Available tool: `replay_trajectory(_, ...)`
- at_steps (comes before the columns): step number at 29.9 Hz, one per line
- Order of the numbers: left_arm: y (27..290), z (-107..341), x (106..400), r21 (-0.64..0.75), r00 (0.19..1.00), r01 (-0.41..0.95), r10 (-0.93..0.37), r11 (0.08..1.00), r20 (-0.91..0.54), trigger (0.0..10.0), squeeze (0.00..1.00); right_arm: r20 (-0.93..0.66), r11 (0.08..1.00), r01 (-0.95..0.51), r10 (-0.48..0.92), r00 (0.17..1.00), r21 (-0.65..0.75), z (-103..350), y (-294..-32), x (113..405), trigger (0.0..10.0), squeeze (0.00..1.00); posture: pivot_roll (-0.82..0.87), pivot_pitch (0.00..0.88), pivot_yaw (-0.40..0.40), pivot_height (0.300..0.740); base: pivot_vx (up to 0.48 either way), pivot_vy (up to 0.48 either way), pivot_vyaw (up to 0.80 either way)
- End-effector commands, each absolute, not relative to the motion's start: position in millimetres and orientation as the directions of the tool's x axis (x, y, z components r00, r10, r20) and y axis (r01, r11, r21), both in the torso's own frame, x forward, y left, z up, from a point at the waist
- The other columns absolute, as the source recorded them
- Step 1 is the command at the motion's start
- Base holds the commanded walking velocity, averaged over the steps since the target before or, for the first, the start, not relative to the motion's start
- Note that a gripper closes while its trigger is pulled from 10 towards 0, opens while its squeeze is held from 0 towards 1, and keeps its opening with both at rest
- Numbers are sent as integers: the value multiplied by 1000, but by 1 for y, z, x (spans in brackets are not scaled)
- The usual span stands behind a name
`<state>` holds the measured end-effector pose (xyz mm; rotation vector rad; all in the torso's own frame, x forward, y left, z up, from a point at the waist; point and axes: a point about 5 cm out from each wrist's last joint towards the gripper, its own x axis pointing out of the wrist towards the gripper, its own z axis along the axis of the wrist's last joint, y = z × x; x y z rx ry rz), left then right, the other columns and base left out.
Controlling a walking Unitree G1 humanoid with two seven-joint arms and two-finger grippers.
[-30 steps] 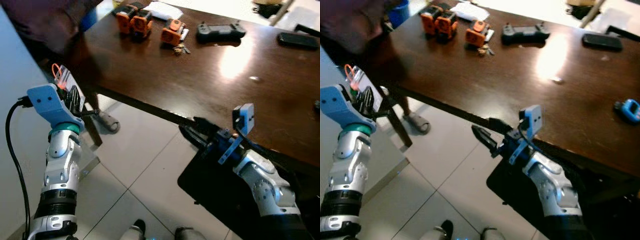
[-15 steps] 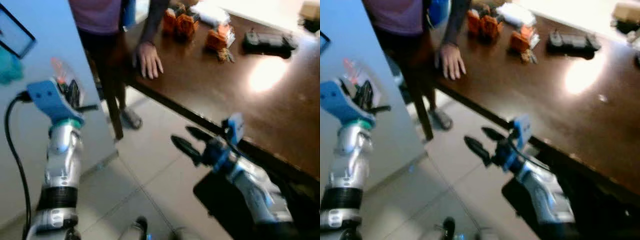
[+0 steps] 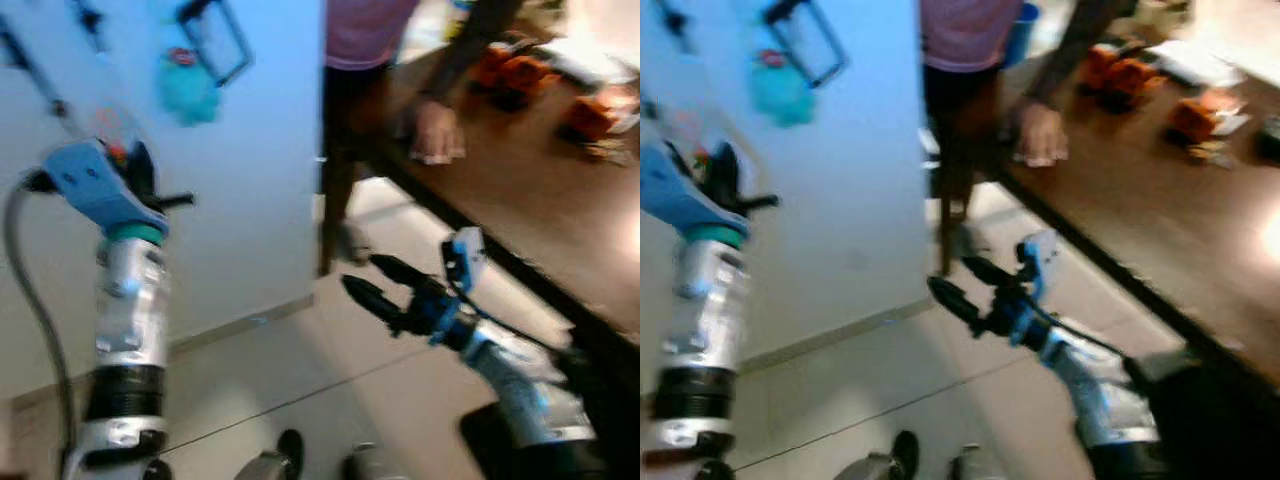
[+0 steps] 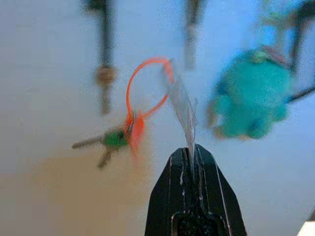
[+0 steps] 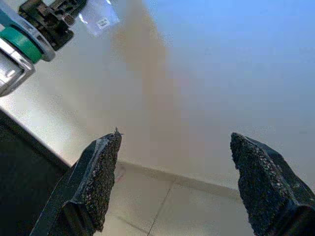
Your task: Hang keys on a hook
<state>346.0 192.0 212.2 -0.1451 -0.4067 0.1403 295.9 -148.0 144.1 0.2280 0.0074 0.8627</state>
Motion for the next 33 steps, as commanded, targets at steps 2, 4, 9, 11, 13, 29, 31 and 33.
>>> replay_trajectory(2,196,212,345,-140,906,-120,167,983,388,10000,0,80,609,-766,769,634,208,141,-143,295,10000,0,-38,107,41,740,0,0,788)
replay_trajectory(4,195,215,345,-135,904,-113,158,984,398,10000,0,82,608,-766,770,633,207,141,-142,295,10000,0,-37,108,40,740,0,0,788)
replay_trajectory(9,190,226,346,-115,894,-85,127,990,429,10000,0,85,602,-769,773,629,214,140,-139,296,10000,0,-30,109,39,740,0,0,788)
replay_trajectory(11,188,227,346,-109,893,-81,120,991,434,10000,0,85,601,-770,774,628,216,139,-138,296,10000,0,-29,108,39,740,0,0,784)
replay_trajectory(13,185,230,346,-93,890,-61,96,994,445,10000,0,82,603,-767,772,631,220,136,-137,296,10000,0,-28,107,45,740,0,0,781)
replay_trajectory(29,154,255,350,8,844,121,-107,993,526,10000,0,81,658,-703,712,698,272,127,-125,300,10000,0,-42,105,68,740,197,0,272)
replay_trajectory(31,149,257,350,19,836,153,-140,988,531,10000,0,94,650,-706,714,694,281,128,-122,300,10000,0,-47,102,70,740,412,0,0)
replay_trajectory(33,147,257,350,24,832,167,-154,986,533,10000,0,100,647,-708,714,693,284,128,-121,300,10000,0,-47,102,70,740,409,0,0)
